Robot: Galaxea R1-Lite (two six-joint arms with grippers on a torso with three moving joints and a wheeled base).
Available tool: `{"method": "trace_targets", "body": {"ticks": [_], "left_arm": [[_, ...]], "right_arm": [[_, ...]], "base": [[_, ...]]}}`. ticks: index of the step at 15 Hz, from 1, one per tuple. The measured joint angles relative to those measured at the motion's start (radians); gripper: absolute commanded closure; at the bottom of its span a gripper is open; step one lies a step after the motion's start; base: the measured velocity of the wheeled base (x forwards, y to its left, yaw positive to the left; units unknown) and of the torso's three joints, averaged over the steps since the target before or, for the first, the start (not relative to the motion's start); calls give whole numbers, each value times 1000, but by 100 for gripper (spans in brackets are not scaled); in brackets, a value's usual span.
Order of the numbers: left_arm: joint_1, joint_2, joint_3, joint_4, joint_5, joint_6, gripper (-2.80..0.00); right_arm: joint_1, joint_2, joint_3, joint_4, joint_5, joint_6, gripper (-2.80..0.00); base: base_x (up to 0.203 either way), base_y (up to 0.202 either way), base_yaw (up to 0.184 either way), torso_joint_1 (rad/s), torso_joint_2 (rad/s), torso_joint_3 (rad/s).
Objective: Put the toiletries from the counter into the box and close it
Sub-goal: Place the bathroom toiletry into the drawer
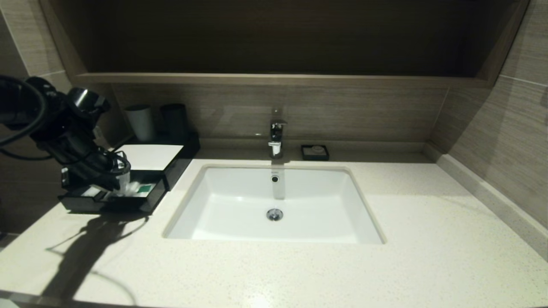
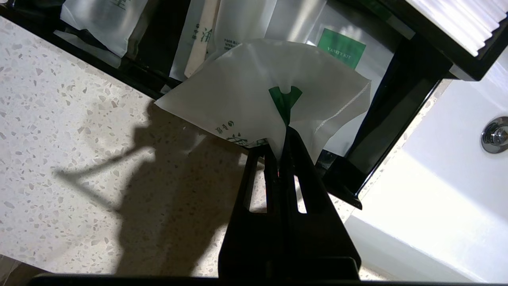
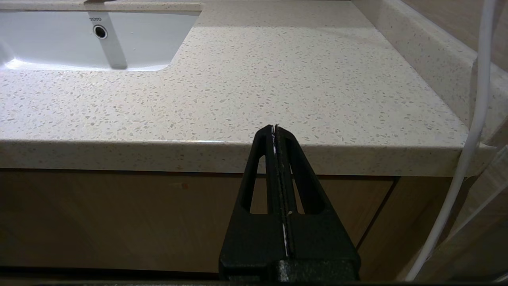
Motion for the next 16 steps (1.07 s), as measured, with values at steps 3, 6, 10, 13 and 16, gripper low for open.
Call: {"method": "trace_targets", "body": {"ticks": [3, 6, 10, 13, 16], "left_arm": [[-2, 19, -26, 2, 0, -33, 0], [-1, 33, -40, 15, 1, -46, 0], [0, 50, -42, 33, 1, -52, 0], [0, 62, -44, 32, 1, -53, 0], [-1, 70, -50, 28, 1, -53, 0]], "right_arm": [[0, 0, 0, 0, 0, 0, 0], [0, 0, 0, 0, 0, 0, 0], [0, 0, 0, 0, 0, 0, 0], [0, 0, 0, 0, 0, 0, 0], [0, 0, 0, 0, 0, 0, 0]], "base": [[0, 0, 0, 0, 0, 0], [0, 0, 0, 0, 0, 0], [0, 0, 0, 0, 0, 0], [0, 0, 0, 0, 0, 0], [0, 0, 0, 0, 0, 0]]}}
